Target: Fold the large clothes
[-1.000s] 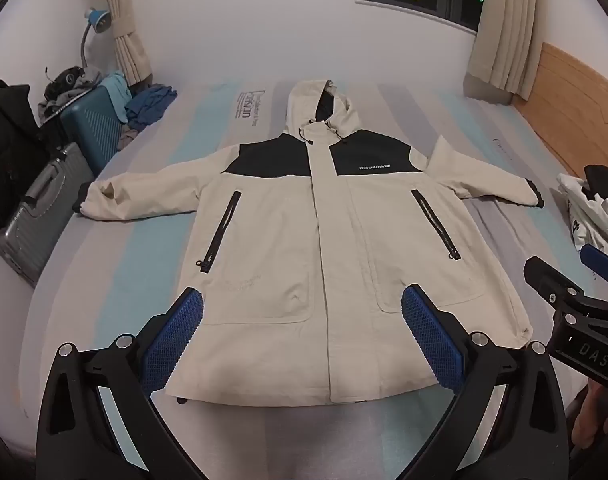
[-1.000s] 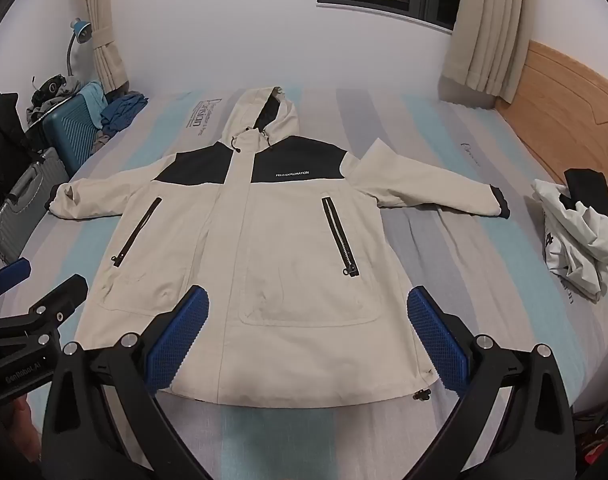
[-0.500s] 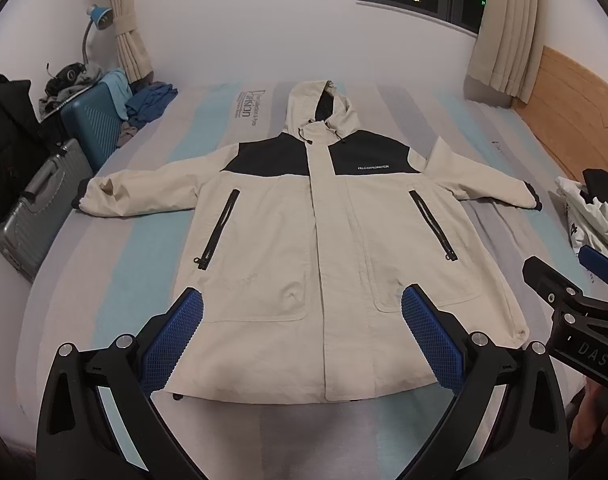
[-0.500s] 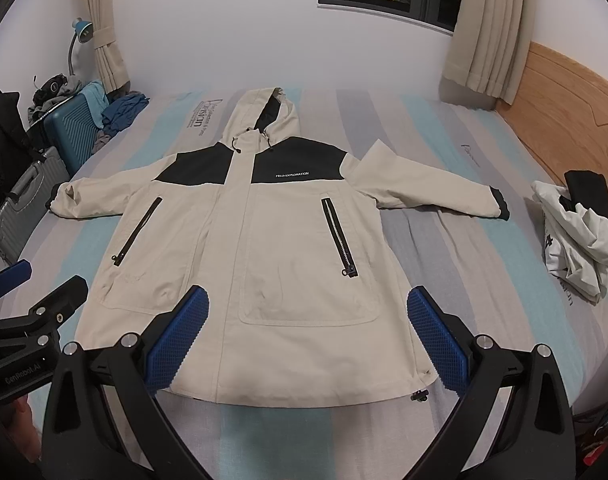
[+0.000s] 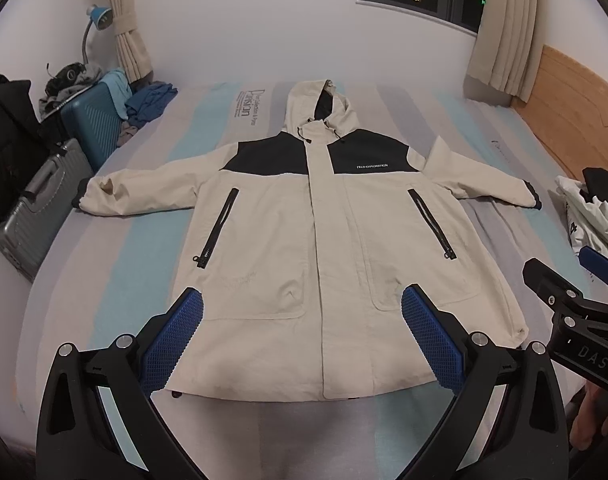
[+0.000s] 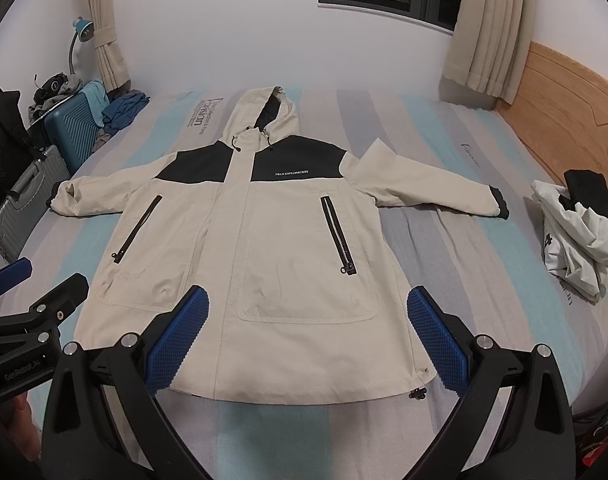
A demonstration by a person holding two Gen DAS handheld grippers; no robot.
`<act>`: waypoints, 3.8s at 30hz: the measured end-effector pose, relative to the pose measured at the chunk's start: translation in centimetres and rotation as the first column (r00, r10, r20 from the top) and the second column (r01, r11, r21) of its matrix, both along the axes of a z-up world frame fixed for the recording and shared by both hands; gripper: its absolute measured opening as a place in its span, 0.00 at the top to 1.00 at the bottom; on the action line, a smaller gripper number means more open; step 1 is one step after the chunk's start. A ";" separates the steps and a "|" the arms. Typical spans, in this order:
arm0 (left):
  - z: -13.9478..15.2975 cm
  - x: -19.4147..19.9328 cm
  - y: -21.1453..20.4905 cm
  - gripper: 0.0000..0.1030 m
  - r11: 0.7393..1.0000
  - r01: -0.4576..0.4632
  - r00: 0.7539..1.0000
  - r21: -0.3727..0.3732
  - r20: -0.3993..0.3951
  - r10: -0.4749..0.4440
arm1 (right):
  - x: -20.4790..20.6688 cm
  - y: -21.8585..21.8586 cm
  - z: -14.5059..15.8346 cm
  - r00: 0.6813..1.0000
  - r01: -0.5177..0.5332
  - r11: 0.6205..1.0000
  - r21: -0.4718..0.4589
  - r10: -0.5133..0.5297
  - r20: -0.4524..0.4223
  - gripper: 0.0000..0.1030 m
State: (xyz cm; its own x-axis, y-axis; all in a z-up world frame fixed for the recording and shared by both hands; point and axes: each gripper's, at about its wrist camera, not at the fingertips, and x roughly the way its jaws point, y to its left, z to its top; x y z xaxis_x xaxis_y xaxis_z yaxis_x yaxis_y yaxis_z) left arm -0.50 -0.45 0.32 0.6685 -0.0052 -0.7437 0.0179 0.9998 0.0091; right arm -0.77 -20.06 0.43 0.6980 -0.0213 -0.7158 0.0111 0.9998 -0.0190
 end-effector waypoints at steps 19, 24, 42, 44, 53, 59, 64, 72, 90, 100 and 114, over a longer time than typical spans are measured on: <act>-0.1 -0.3 0.2 0.06 1.000 -0.007 1.000 0.002 0.003 0.007 | -0.4 -0.1 0.6 1.000 -0.005 1.000 0.002 0.005 0.006 0.07; 0.0 -0.3 0.3 0.06 1.000 -0.007 1.000 0.004 0.006 0.007 | -0.4 -0.1 0.5 1.000 -0.004 1.000 0.001 0.004 0.007 0.07; 0.4 0.3 0.3 0.06 1.000 0.007 1.000 0.011 0.003 -0.007 | -0.2 0.2 0.5 1.000 -0.007 1.000 -0.001 0.007 0.003 0.07; 0.5 0.3 0.4 0.06 1.000 0.011 1.000 0.007 -0.001 -0.011 | -0.2 0.3 0.5 1.000 -0.004 1.000 -0.006 0.004 -0.001 0.07; 1.2 1.5 1.8 0.06 0.998 0.057 0.998 0.016 -0.020 -0.057 | 0.0 0.9 3.0 0.998 0.068 0.997 0.043 -0.068 0.016 0.07; 1.0 4.3 3.6 0.06 0.996 0.053 0.998 0.070 -0.030 -0.051 | 1.9 1.1 3.9 0.997 0.076 0.995 0.065 -0.077 0.023 0.07; -1.4 9.5 5.0 0.06 0.998 0.031 0.996 0.055 -0.087 -0.026 | 6.9 0.0 1.7 0.998 0.065 0.996 0.058 -0.064 -0.026 0.07; -4.9 20.2 4.2 0.06 0.999 -0.004 0.996 0.041 -0.088 0.007 | 19.6 -2.5 -4.5 0.991 -0.022 0.993 0.120 0.037 -0.130 0.07; -14.3 42.3 -0.9 0.06 0.992 -0.059 0.974 0.110 -0.210 0.081 | 42.6 -30.2 -16.3 0.969 0.048 0.989 -0.137 -0.080 -0.234 0.07; -20.2 47.7 -1.4 0.06 0.986 -0.063 0.962 0.151 -0.253 0.101 | 42.1 -51.5 -20.7 0.892 0.253 0.962 -0.107 -0.275 -0.359 0.07; -22.1 49.0 -1.6 0.06 0.986 -0.081 0.949 0.146 -0.291 0.121 | 41.0 -57.1 -25.6 0.859 0.341 0.931 0.133 -0.252 -0.445 0.29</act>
